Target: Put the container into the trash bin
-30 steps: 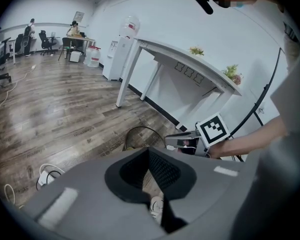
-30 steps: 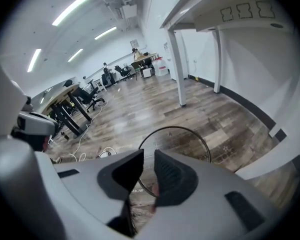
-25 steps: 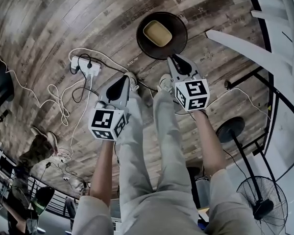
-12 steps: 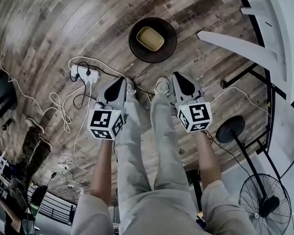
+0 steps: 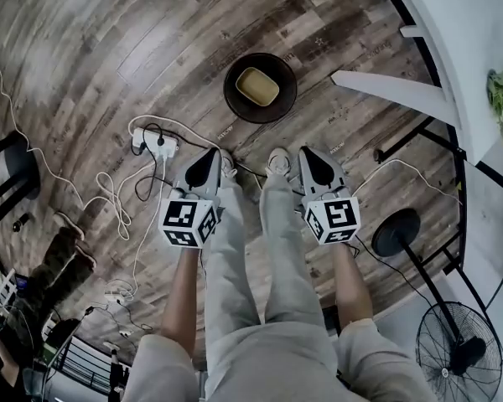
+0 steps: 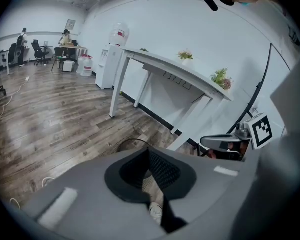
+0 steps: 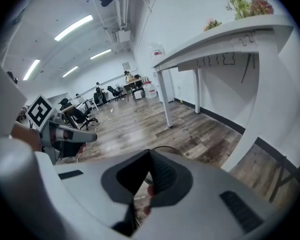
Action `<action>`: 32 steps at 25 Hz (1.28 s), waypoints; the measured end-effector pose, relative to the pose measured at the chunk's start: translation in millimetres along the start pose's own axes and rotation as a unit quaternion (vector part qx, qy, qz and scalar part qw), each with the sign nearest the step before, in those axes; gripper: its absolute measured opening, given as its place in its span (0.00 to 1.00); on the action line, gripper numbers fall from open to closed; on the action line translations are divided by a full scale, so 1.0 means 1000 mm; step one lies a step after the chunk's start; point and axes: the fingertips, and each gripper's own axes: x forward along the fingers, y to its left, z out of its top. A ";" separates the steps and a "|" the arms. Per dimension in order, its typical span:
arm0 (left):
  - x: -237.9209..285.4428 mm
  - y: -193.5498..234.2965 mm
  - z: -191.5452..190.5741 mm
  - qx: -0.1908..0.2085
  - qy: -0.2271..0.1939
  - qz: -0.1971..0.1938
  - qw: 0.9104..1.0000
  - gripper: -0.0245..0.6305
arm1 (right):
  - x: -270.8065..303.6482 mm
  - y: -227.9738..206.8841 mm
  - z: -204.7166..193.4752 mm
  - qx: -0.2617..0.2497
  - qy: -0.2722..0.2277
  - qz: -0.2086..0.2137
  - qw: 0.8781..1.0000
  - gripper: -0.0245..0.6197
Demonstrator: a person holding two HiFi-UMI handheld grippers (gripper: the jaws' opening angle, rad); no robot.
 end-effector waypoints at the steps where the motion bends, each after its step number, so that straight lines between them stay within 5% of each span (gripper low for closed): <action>1: -0.003 -0.001 0.003 0.000 -0.001 0.002 1.000 0.05 | -0.003 0.000 0.003 0.000 -0.002 -0.002 1.000 0.06; 32: -0.145 -0.073 0.231 0.053 -0.122 0.022 0.991 0.05 | -0.143 0.011 0.261 -0.042 -0.141 -0.045 0.988 0.06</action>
